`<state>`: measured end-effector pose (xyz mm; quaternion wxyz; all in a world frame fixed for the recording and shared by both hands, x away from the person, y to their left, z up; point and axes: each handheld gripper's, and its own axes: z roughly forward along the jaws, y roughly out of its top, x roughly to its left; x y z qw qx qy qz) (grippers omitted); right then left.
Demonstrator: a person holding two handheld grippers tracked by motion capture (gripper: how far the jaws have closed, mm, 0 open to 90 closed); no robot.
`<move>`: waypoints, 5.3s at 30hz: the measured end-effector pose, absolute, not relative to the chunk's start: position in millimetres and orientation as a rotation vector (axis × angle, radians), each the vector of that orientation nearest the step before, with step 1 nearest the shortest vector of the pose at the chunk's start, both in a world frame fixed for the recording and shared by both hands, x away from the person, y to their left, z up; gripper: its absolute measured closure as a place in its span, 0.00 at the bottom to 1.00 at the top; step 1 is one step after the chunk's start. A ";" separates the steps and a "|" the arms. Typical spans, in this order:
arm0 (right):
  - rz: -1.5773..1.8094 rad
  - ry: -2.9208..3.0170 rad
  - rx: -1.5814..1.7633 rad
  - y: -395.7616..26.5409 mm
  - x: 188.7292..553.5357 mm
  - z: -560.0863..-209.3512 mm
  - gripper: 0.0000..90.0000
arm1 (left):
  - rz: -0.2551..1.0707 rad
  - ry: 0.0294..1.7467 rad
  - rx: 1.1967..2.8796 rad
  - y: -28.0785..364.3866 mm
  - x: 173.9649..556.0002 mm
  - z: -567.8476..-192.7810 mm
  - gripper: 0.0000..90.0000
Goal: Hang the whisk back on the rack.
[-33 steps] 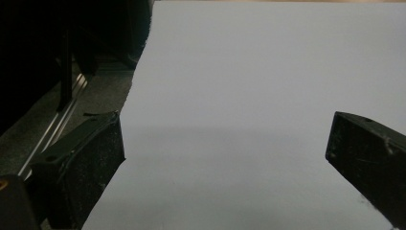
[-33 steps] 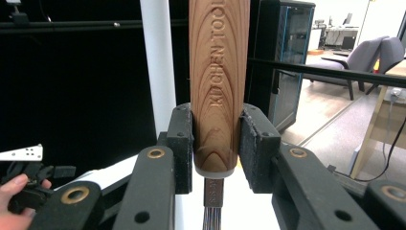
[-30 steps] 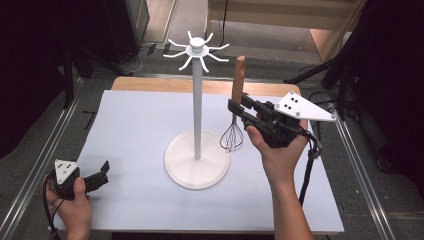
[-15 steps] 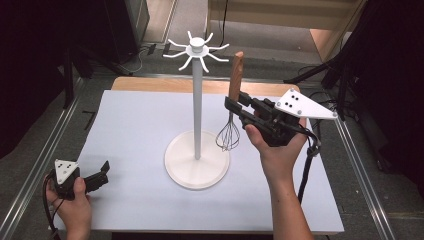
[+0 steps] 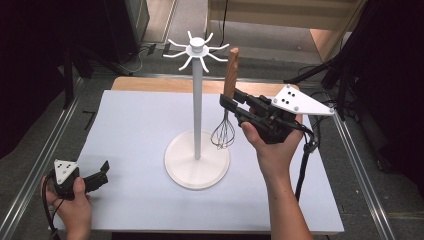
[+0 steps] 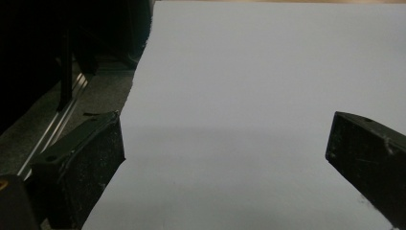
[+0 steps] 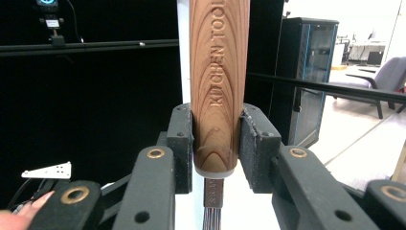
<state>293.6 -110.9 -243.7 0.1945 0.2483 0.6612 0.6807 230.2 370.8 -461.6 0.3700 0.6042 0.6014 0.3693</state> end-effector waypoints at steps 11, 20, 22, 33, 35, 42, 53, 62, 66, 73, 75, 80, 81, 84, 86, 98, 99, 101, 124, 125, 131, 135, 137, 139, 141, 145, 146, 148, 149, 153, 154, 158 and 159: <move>1.916 1.857 0.693 -110.1 296.7 -241.5 0.78 | 0.946 1.543 1.550 370.9 230.2 -461.6 0.00; 1.917 1.893 0.683 -108.9 299.7 -242.6 0.78 | 0.945 1.543 1.551 370.9 230.2 -461.5 0.00; 1.913 1.899 0.678 -108.5 300.2 -242.9 0.78 | 0.945 1.543 1.551 371.0 230.1 -461.5 0.00; 1.913 1.929 0.680 -104.2 304.4 -243.8 0.78 | 0.945 1.542 1.551 371.0 230.1 -461.5 0.00; 1.917 1.931 0.678 -103.7 305.7 -243.6 0.78 | 0.945 1.542 1.548 371.3 230.1 -461.6 0.00; 1.912 1.933 0.674 -99.0 308.0 -247.7 0.78 | 0.945 1.541 1.549 371.3 230.1 -461.6 0.00; 1.950 1.897 0.657 -93.7 312.5 -258.1 0.78 | 0.947 1.542 1.554 370.6 230.2 -461.5 0.00; 1.946 1.867 0.667 -96.2 314.2 -264.1 0.75 | 0.944 1.542 1.552 370.8 230.6 -461.7 0.00; 1.948 1.850 0.684 -99.6 313.3 -266.8 0.66 | 0.944 1.541 1.551 371.0 230.6 -461.8 0.00; 1.913 1.808 0.697 -106.1 311.1 -271.9 0.42 | 0.944 1.542 1.552 371.0 230.5 -461.7 0.00; 1.830 1.773 0.693 -107.6 309.3 -274.7 0.32 | 0.946 1.542 1.552 371.0 230.4 -461.6 0.00; 1.763 1.754 0.723 -114.6 308.6 -281.9 0.28 | 0.948 1.542 1.554 370.6 230.4 -461.7 0.00; 1.764 1.759 0.731 -116.8 308.3 -283.8 0.29 | 0.947 1.543 1.550 370.6 230.6 -461.8 0.00; 1.765 1.758 0.749 -120.1 307.8 -287.7 0.30 | 0.947 1.543 1.552 370.6 230.4 -461.6 0.00; 1.743 1.753 0.769 -124.2 307.0 -294.3 0.29 | 0.951 1.543 1.553 370.4 230.4 -461.7 0.00; 1.689 1.761 0.864 -144.2 303.3 -319.3 0.22 | 0.950 1.543 1.555 370.2 230.1 -461.5 0.00; 1.680 1.758 0.875 -145.9 302.8 -321.6 0.20 | 0.951 1.544 1.557 370.1 230.1 -461.4 0.00; 1.656 1.759 0.892 -149.3 301.6 -326.5 0.17 | 0.952 1.542 1.560 370.1 230.0 -461.4 0.00; 1.601 1.751 0.991 -192.3 290.9 -378.3 0.00 | 0.951 1.544 1.553 370.3 230.0 -461.5 0.00; 1.593 1.749 1.004 -193.8 290.6 -381.0 0.00 | 0.950 1.544 1.551 370.4 230.0 -461.5 0.00; 1.545 1.754 1.039 -203.3 289.4 -398.7 0.00 | 0.951 1.542 1.550 370.6 230.0 -461.6 0.00; 1.534 1.760 1.080 -210.1 288.7 -410.4 0.00 | 0.952 1.542 1.549 370.6 230.0 -461.6 0.00; 1.519 1.752 1.088 -212.8 287.7 -415.1 0.00 | 0.951 1.542 1.550 370.5 230.0 -461.6 0.00; 1.513 1.751 1.093 -216.5 287.0 -419.8 0.00 | 0.950 1.541 1.551 370.4 230.0 -461.6 0.00; 1.505 1.747 1.110 -219.9 285.7 -424.2 0.00 | 0.950 1.540 1.549 370.5 230.0 -461.6 0.00; 1.494 1.738 1.137 -228.2 282.9 -432.1 0.00 | 0.951 1.540 1.549 370.5 229.9 -461.6 0.00; 1.483 1.738 1.146 -229.9 282.2 -433.8 0.00 | 0.952 1.540 1.550 370.3 229.9 -461.6 0.00; 1.477 1.735 1.154 -233.9 280.4 -437.3 0.00 | 0.952 1.541 1.548 370.3 229.9 -461.7 0.00; 1.469 1.737 1.162 -235.9 279.9 -439.1 0.00 | 0.953 1.540 1.547 370.4 229.8 -461.7 0.00; 1.440 1.738 1.183 -245.8 277.9 -444.6 0.00 | 0.952 1.543 1.546 370.7 229.7 -461.6 0.00; 1.434 1.737 1.184 -248.4 277.2 -445.3 0.00 | 0.952 1.543 1.545 370.6 229.8 -461.6 0.00; 1.423 1.726 1.205 -258.9 273.4 -449.5 0.00 | 0.954 1.542 1.548 370.2 229.9 -461.6 0.00; 1.421 1.722 1.217 -261.5 272.2 -451.1 0.00 | 0.953 1.542 1.552 370.1 229.9 -461.5 0.00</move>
